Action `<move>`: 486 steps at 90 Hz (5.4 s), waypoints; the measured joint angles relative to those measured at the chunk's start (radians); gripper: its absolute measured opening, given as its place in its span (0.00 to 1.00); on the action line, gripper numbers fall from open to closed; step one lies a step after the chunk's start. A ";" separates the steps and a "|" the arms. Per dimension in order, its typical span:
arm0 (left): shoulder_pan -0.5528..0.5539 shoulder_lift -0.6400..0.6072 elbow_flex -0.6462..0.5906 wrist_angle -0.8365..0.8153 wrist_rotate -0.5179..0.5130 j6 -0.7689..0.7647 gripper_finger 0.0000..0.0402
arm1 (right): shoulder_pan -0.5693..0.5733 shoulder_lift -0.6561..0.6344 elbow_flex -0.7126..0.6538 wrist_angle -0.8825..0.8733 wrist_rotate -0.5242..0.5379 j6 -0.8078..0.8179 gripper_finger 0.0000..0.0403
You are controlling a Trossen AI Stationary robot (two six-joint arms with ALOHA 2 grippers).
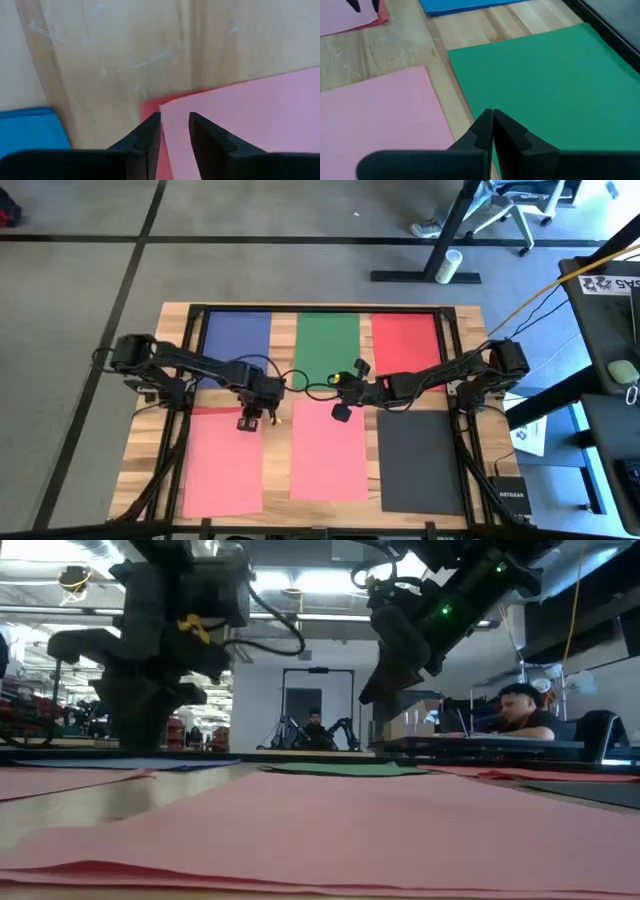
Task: Organize paper
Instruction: Stack the pink paper on top of the other pink paper
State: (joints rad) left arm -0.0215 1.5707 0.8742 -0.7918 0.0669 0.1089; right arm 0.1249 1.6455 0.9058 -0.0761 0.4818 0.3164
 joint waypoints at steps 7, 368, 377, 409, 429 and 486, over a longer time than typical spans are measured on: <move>0.008 0.010 0.000 0.007 -0.001 0.008 0.21 | 0.000 0.000 0.000 0.000 0.000 0.000 0.00; -0.030 0.069 0.045 -0.041 -0.037 -0.008 0.18 | 0.000 0.000 0.000 0.000 0.002 -0.008 0.00; -0.030 0.069 0.045 -0.040 -0.048 0.004 0.19 | 0.000 0.000 0.000 0.000 0.002 -0.008 0.00; -0.024 0.070 0.016 -0.027 -0.048 0.011 0.28 | 0.000 0.000 0.000 -0.001 0.001 -0.008 0.00; -0.013 0.070 0.002 -0.027 -0.049 0.011 0.29 | 0.000 0.000 0.000 0.000 0.002 -0.008 0.00; -0.013 0.070 0.034 -0.148 -0.034 -0.007 0.00 | -0.001 0.000 0.000 0.000 0.008 -0.008 0.00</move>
State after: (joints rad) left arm -0.0345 1.6409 0.9086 -0.9398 0.0325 0.1023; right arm 0.1242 1.6459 0.9054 -0.0761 0.4900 0.3088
